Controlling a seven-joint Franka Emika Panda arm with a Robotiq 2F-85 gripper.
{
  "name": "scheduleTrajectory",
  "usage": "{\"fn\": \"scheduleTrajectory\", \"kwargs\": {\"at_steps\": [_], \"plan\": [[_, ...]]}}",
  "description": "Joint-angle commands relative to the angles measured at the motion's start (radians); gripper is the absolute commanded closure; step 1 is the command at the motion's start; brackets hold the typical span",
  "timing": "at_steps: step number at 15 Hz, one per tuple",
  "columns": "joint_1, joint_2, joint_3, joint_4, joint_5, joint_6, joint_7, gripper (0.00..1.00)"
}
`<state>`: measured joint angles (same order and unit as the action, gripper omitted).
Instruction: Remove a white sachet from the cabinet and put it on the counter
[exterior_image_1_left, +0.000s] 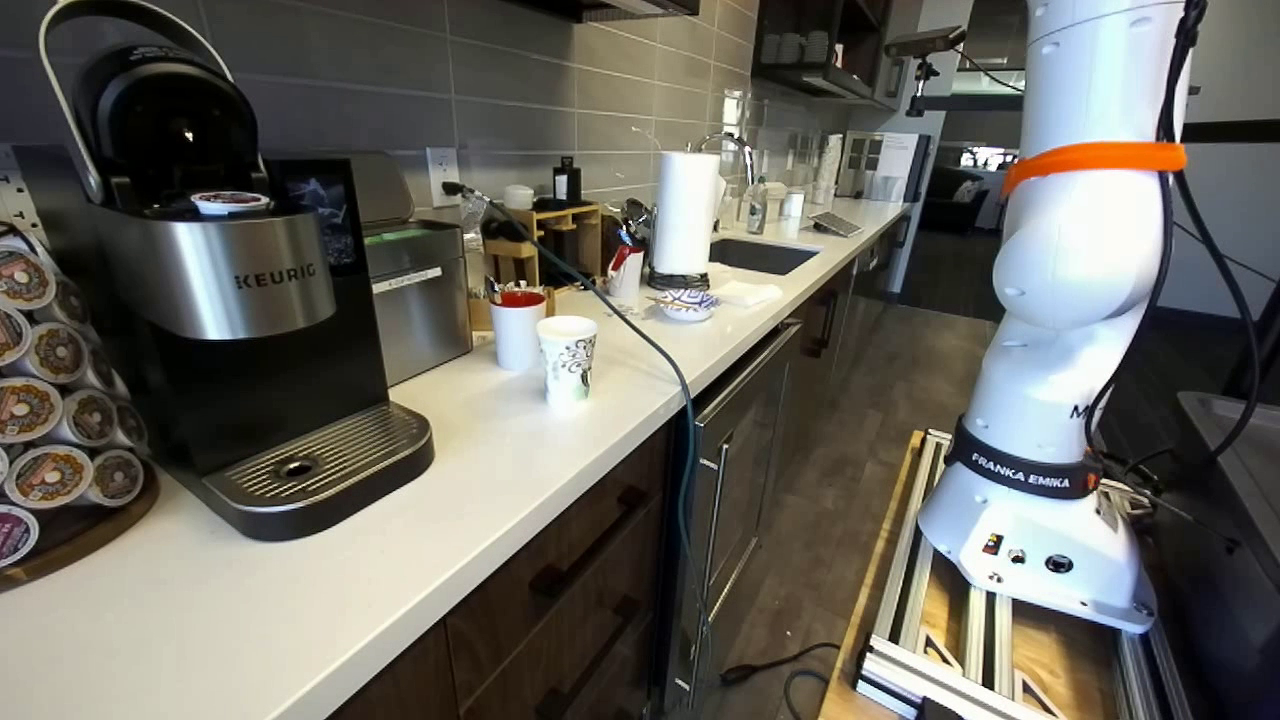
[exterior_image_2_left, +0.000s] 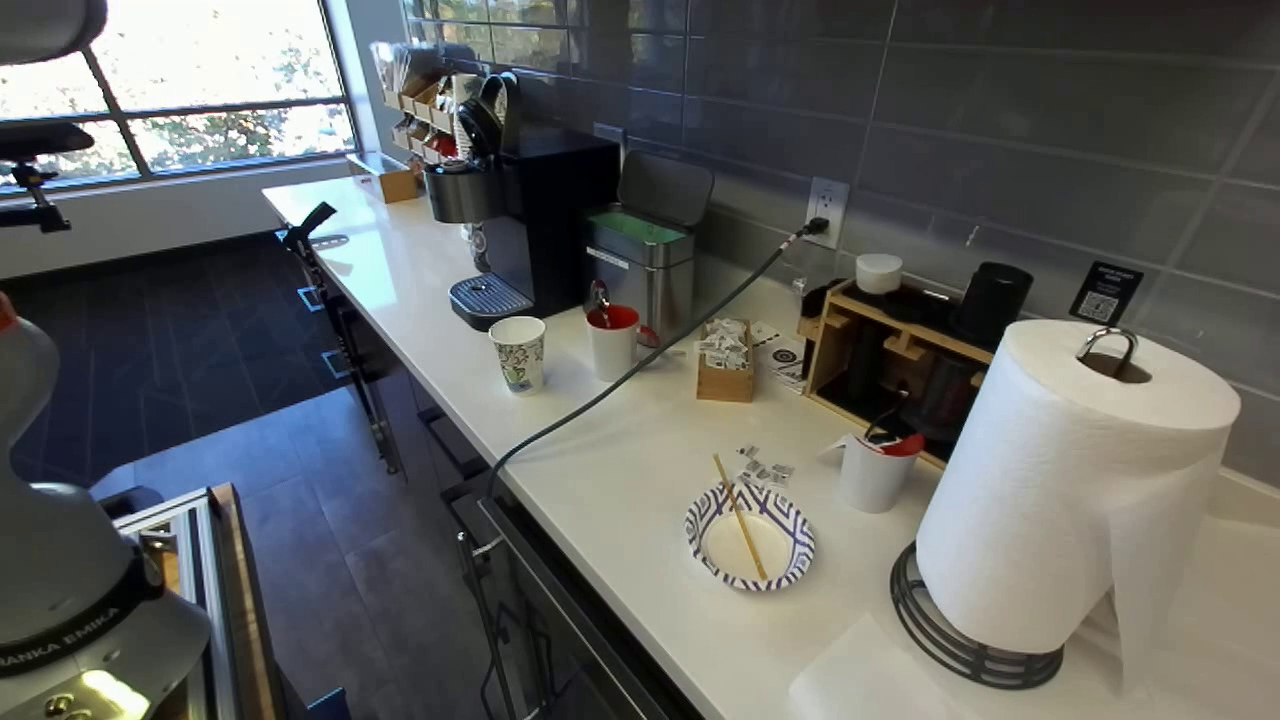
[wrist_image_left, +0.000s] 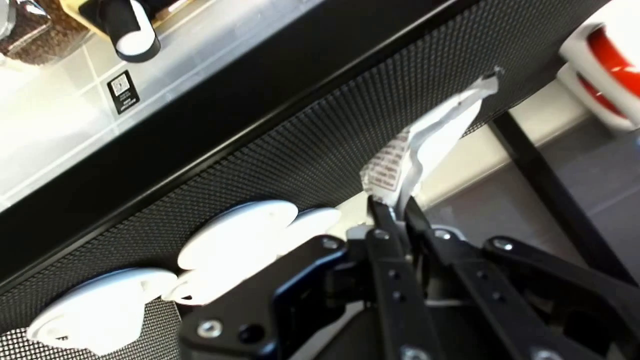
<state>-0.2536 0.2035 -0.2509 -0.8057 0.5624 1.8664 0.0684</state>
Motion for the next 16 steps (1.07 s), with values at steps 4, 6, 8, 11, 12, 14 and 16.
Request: {"fn": "scheduleTrajectory", "kwargs": {"at_steps": [4,6,8,11,12,14,16], "plan": [[-0.046,-0.213,-0.014,-0.221,0.011,-0.267,-0.089,0.98],[-0.031,-0.254,-0.002,-0.300,-0.042,-0.316,-0.080,0.98],[-0.017,-0.293,0.021,-0.400,-0.153,-0.312,-0.077,0.98],[-0.009,-0.341,0.054,-0.560,-0.264,-0.284,-0.079,0.98],[-0.010,-0.356,0.061,-0.610,-0.280,-0.272,-0.084,0.98],[-0.015,-0.387,0.067,-0.711,-0.275,-0.264,-0.105,0.98],[-0.022,-0.417,0.060,-0.812,-0.248,-0.274,-0.157,0.98]]}}
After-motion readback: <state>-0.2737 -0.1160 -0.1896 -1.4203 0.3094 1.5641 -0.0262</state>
